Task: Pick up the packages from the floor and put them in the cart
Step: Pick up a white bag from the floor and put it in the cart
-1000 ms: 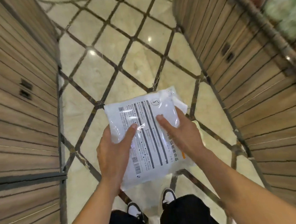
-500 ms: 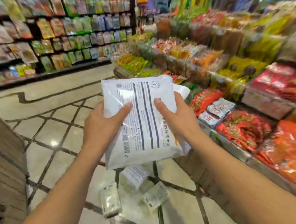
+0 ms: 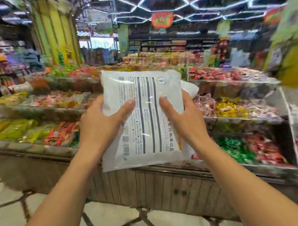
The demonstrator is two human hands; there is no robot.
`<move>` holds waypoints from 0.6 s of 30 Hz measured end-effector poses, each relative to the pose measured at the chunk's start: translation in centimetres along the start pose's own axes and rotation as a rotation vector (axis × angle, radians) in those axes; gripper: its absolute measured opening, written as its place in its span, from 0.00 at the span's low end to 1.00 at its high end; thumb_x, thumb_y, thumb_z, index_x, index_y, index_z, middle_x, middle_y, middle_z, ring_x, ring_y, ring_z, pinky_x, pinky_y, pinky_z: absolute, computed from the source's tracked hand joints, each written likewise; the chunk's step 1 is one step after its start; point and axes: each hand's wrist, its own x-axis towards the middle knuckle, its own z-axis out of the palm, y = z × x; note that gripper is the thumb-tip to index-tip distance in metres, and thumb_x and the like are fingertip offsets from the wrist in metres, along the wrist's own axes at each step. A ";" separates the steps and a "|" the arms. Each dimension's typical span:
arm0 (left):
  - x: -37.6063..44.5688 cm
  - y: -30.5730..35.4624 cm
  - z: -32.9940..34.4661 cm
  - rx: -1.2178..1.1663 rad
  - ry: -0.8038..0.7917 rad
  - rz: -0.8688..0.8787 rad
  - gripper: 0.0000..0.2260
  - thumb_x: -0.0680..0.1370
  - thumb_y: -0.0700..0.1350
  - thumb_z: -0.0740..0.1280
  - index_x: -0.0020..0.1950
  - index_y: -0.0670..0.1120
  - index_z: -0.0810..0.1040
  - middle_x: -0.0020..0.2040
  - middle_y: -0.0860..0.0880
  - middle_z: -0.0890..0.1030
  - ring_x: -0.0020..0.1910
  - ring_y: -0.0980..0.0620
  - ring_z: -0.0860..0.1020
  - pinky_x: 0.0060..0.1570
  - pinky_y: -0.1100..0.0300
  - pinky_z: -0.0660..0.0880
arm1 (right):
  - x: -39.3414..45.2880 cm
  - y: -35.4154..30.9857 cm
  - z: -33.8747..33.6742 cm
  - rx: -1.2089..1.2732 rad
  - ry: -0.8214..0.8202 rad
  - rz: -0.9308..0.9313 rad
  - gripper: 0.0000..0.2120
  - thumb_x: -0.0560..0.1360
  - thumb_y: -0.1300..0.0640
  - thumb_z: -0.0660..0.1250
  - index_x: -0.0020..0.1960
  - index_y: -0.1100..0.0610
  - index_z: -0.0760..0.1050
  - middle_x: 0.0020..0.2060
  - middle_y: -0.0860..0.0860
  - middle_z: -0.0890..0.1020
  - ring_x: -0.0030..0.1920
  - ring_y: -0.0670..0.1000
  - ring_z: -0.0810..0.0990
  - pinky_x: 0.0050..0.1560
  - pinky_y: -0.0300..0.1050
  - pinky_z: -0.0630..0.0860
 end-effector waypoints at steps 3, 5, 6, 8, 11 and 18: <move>-2.3 3.7 4.7 -0.124 -0.118 0.061 0.17 0.71 0.67 0.75 0.56 0.62 0.83 0.48 0.65 0.85 0.47 0.65 0.83 0.49 0.57 0.79 | -2.5 0.7 -7.2 -0.062 0.164 0.012 0.25 0.77 0.28 0.64 0.71 0.36 0.71 0.56 0.34 0.81 0.62 0.46 0.81 0.61 0.59 0.79; -4.1 6.4 7.7 -0.181 -0.194 0.115 0.20 0.71 0.67 0.75 0.60 0.61 0.82 0.50 0.65 0.85 0.49 0.65 0.83 0.48 0.58 0.79 | -4.4 1.2 -11.8 -0.111 0.261 0.035 0.26 0.76 0.26 0.64 0.70 0.35 0.71 0.56 0.31 0.81 0.61 0.44 0.81 0.60 0.58 0.80; -5.1 7.9 9.2 -0.206 -0.230 0.135 0.21 0.71 0.67 0.75 0.61 0.61 0.82 0.51 0.65 0.85 0.49 0.64 0.83 0.48 0.58 0.79 | -5.4 1.4 -14.1 -0.128 0.309 0.046 0.26 0.76 0.26 0.64 0.70 0.34 0.71 0.54 0.30 0.81 0.60 0.43 0.82 0.60 0.57 0.80; -7.0 10.8 12.2 -0.245 -0.311 0.168 0.21 0.71 0.67 0.75 0.61 0.61 0.82 0.50 0.65 0.85 0.50 0.65 0.83 0.48 0.60 0.78 | -7.5 1.9 -18.5 -0.149 0.395 0.068 0.25 0.76 0.27 0.64 0.69 0.34 0.71 0.52 0.29 0.80 0.57 0.41 0.82 0.59 0.55 0.80; -10.5 14.8 16.9 -0.280 -0.421 0.219 0.21 0.70 0.67 0.75 0.60 0.60 0.82 0.49 0.66 0.84 0.49 0.67 0.82 0.47 0.61 0.77 | -10.9 3.0 -25.0 -0.190 0.505 0.114 0.29 0.76 0.29 0.65 0.74 0.39 0.70 0.55 0.34 0.81 0.58 0.41 0.82 0.55 0.49 0.79; -21.5 23.3 29.1 -0.416 -0.653 0.230 0.15 0.71 0.65 0.76 0.54 0.62 0.81 0.48 0.64 0.85 0.45 0.66 0.84 0.49 0.56 0.81 | -18.9 7.6 -40.9 -0.336 0.660 0.221 0.34 0.75 0.25 0.63 0.76 0.39 0.68 0.57 0.34 0.82 0.60 0.46 0.83 0.61 0.58 0.80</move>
